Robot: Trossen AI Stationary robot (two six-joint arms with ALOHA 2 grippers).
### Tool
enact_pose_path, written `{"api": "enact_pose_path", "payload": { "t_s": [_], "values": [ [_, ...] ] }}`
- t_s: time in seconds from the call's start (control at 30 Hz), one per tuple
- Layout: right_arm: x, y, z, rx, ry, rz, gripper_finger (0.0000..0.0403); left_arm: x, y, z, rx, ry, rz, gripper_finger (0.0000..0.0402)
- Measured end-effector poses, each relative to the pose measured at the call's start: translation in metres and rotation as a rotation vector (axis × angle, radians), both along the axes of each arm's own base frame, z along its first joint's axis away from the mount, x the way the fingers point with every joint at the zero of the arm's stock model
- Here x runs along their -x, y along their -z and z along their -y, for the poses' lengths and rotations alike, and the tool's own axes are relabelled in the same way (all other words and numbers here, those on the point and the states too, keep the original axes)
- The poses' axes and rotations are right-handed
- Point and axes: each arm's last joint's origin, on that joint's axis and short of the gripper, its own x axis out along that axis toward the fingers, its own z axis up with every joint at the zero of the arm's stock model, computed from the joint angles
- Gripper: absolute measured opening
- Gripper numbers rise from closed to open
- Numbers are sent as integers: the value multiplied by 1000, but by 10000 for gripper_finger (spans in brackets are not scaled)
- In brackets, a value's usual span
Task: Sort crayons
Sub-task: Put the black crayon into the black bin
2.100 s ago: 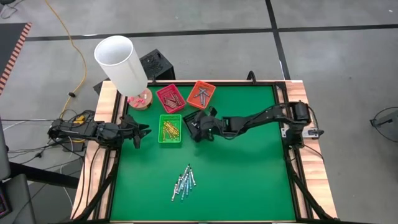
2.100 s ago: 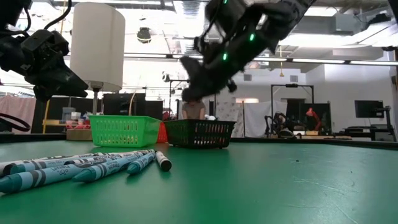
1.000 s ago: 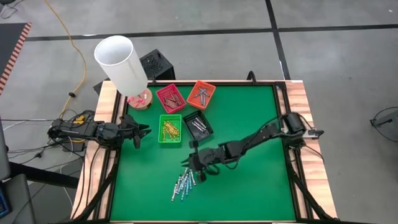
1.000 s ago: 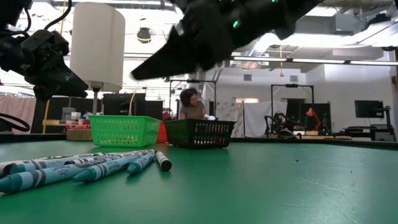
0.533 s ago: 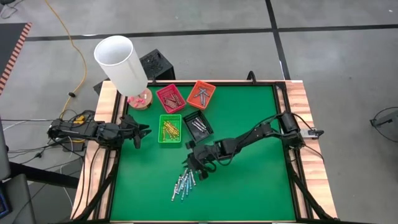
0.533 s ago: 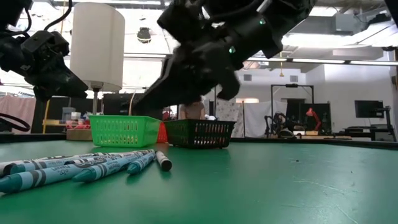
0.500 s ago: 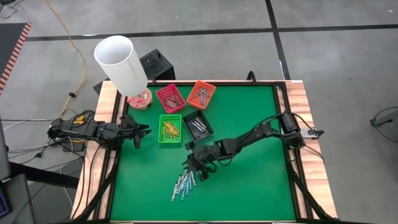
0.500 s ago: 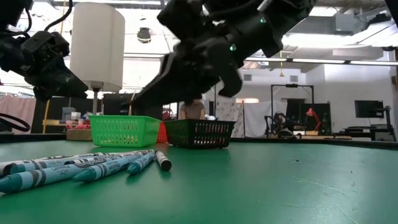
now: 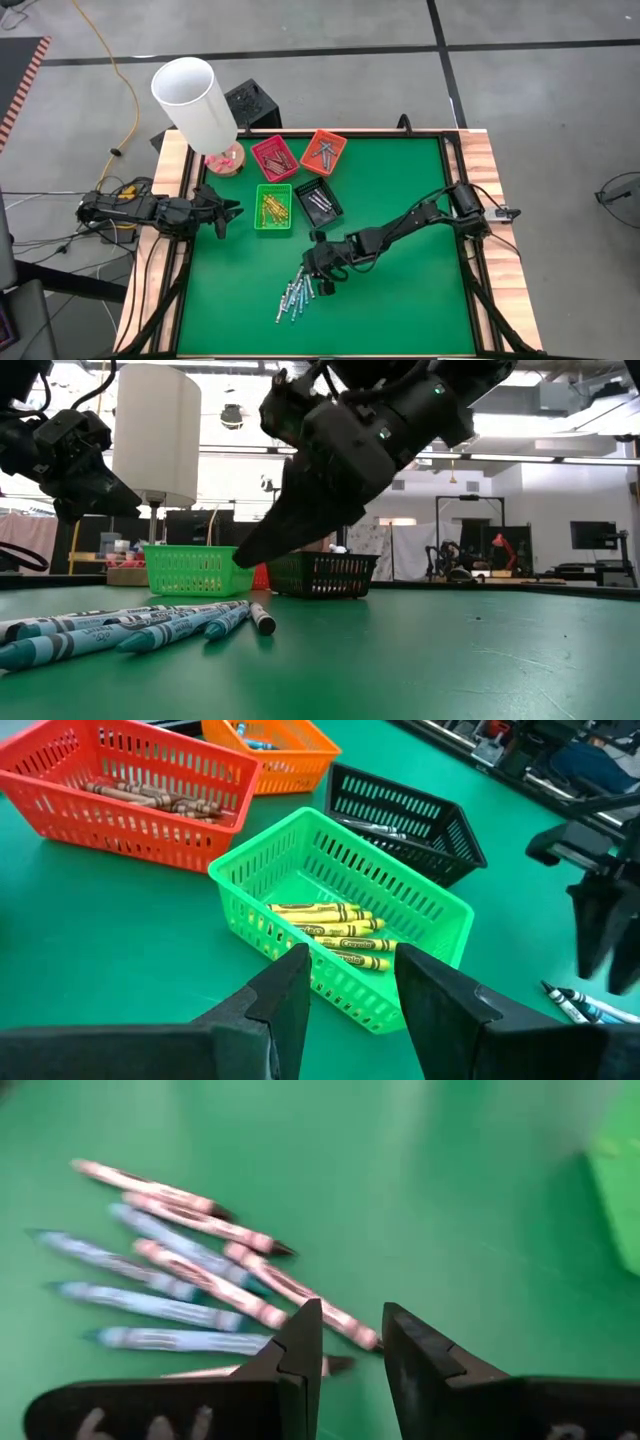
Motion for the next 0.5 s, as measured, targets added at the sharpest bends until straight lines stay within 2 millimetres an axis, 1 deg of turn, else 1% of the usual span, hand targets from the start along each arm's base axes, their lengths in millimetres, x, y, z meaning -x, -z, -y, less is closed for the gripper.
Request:
{"api": "enact_pose_path", "payload": {
  "t_s": [0.07, 0.2, 0.37, 0.5],
  "values": [
    [2, 1, -3, 34, 53, 1, 103, 0, 0, 0, 0, 0, 0, 137],
    [3, -1, -8, 72, 103, 28, 103, 0, 0, 0, 0, 0, 0, 137],
    [5, 0, -14, 37, 214, 31, 103, 0, 0, 0, 0, 0, 0, 137],
    [10, 3, -22, 56, 260, 13, 103, 0, 0, 0, 0, -1, 0, 137]
  ]
}}
